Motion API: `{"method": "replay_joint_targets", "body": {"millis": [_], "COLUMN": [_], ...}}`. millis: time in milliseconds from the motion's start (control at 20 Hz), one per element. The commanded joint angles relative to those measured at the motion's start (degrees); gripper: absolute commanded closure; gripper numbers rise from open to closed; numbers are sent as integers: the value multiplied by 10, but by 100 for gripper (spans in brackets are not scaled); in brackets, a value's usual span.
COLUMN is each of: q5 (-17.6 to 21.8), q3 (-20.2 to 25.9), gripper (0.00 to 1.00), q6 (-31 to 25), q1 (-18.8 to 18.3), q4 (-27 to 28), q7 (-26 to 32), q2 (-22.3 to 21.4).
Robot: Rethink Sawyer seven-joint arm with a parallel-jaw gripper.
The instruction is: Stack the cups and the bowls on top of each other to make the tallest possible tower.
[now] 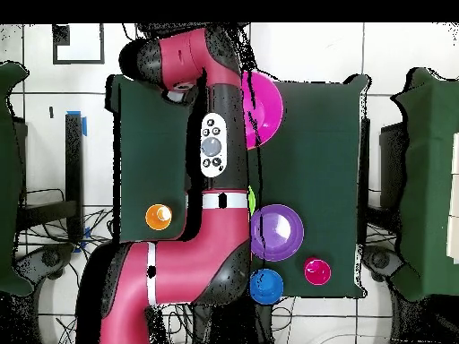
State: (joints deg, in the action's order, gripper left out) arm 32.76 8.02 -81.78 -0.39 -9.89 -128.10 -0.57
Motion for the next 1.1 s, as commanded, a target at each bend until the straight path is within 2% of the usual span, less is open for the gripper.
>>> {"method": "replay_joint_targets", "body": {"millis": [50, 350, 550, 800, 950, 1100], "q5": [-44, -93, -129, -167, -178, -190], "q3": [35, 18, -5, -43, -67, -79], "gripper": [0, 0, 0, 0, 0, 0], "q6": [-5, 73, 116, 187, 210, 219], "q1": [-13, -23, -26, -17, -6, -8], "q4": [-74, -149, -265, -474, -531, -561], "q7": [64, 52, 20, -85, -113, -92], "q2": [-56, -88, -140, -233, -260, -278]}}
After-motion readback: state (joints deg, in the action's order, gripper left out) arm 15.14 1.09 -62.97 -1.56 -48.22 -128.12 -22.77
